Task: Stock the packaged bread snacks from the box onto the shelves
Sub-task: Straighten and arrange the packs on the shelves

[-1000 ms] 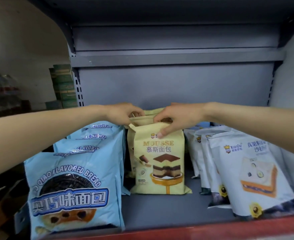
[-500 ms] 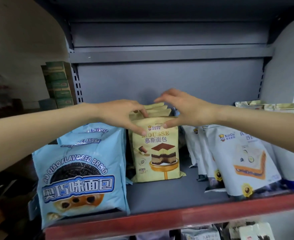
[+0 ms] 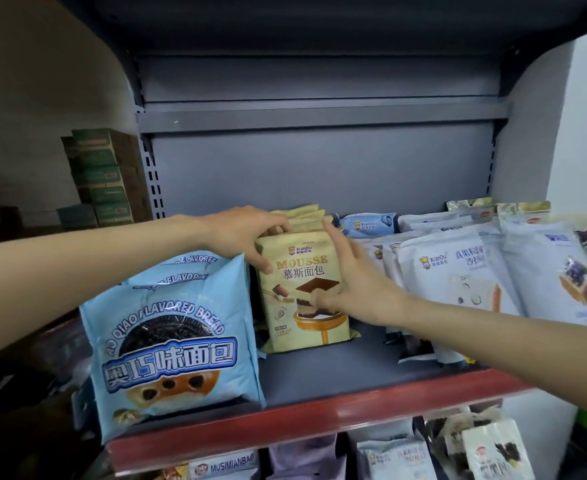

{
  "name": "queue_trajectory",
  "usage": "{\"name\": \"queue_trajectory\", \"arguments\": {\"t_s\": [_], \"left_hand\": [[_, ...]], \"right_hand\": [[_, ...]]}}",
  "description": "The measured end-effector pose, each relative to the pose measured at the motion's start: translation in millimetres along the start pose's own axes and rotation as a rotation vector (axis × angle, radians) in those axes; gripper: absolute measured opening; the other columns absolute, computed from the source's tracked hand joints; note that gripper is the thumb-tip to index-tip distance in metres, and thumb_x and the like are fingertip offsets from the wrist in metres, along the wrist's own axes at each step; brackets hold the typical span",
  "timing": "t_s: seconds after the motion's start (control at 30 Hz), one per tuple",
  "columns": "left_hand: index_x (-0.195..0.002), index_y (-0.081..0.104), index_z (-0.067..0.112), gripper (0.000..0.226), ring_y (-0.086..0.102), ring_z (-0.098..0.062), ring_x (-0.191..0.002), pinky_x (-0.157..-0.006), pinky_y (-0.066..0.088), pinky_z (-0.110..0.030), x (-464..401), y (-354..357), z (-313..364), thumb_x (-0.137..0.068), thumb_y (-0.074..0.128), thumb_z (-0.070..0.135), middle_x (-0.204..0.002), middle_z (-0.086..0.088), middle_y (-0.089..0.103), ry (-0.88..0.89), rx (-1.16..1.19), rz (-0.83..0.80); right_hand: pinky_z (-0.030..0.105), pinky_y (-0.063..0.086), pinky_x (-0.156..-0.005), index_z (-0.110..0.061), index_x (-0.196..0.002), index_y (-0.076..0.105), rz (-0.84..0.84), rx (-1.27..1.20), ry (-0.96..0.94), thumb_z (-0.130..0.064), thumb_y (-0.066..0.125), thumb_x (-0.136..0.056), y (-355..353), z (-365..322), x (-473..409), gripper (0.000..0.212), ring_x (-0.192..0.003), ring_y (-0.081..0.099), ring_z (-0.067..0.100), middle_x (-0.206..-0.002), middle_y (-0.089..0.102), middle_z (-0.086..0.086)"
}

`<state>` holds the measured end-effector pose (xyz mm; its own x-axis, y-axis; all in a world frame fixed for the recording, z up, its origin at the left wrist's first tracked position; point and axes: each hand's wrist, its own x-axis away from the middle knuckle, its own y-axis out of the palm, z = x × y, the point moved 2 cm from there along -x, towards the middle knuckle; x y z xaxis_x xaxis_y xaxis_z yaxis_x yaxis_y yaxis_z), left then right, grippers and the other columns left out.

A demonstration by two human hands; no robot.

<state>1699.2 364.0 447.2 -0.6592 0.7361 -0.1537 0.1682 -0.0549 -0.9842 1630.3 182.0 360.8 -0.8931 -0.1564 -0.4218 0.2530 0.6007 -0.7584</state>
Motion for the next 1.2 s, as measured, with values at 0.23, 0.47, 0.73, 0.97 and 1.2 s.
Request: {"name": "queue_trajectory", "arguments": {"t_s": [0.23,0.47,0.73,0.97,1.2], "left_hand": [[-0.120,0.056,0.029,0.046,0.055,-0.007,-0.098,-0.078,0.039,-0.021,2,-6,-6,-0.079,0.073,0.042,-0.110,0.012,0.062,-0.027,0.031,-0.012],[-0.107,0.066,0.029,0.026,0.059,-0.003,-0.096,-0.083,0.042,-0.017,3,-29,8,-0.092,0.053,0.045,-0.104,0.014,0.067,-0.005,0.060,0.217],[-0.097,0.064,0.032,0.011,0.055,0.006,-0.083,-0.073,0.040,-0.024,-17,-41,53,-0.091,0.056,0.033,-0.085,0.023,0.061,0.118,-0.068,0.436],[-0.111,0.060,0.032,0.021,0.056,-0.014,-0.103,-0.089,0.046,-0.035,-81,-20,64,-0.091,0.053,0.034,-0.109,0.013,0.064,-0.063,-0.197,0.208],[-0.116,0.060,0.031,0.030,0.056,-0.013,-0.101,-0.085,0.044,-0.028,-137,-12,60,-0.088,0.061,0.043,-0.112,0.009,0.063,-0.179,-0.222,0.080]], "right_hand": [[0.014,0.033,-0.086,-0.045,-0.146,-0.010,-0.175,0.033,-0.008,-0.025,0.071,-0.081,12,0,4,0.106,-0.109,0.045,0.014,-0.142,0.026,0.007],[0.019,0.022,-0.107,-0.032,-0.143,0.032,-0.121,0.240,-0.143,-0.028,0.065,-0.085,-45,-19,18,0.067,-0.125,0.037,0.016,-0.147,0.028,0.003],[0.015,0.042,-0.077,-0.022,-0.099,0.070,-0.078,0.497,-0.218,-0.015,0.061,-0.088,-156,6,-20,0.016,-0.086,0.065,0.009,-0.090,0.071,-0.008],[0.020,0.044,-0.083,-0.016,-0.106,0.068,-0.254,0.675,-0.257,-0.011,0.059,-0.088,-176,52,-68,0.021,-0.086,0.062,0.010,-0.099,0.072,-0.002],[0.023,0.040,-0.082,-0.020,-0.119,0.060,-0.404,0.837,-0.339,-0.025,0.060,-0.090,-162,97,-115,0.030,-0.102,0.059,0.017,-0.113,0.066,-0.005]]}}
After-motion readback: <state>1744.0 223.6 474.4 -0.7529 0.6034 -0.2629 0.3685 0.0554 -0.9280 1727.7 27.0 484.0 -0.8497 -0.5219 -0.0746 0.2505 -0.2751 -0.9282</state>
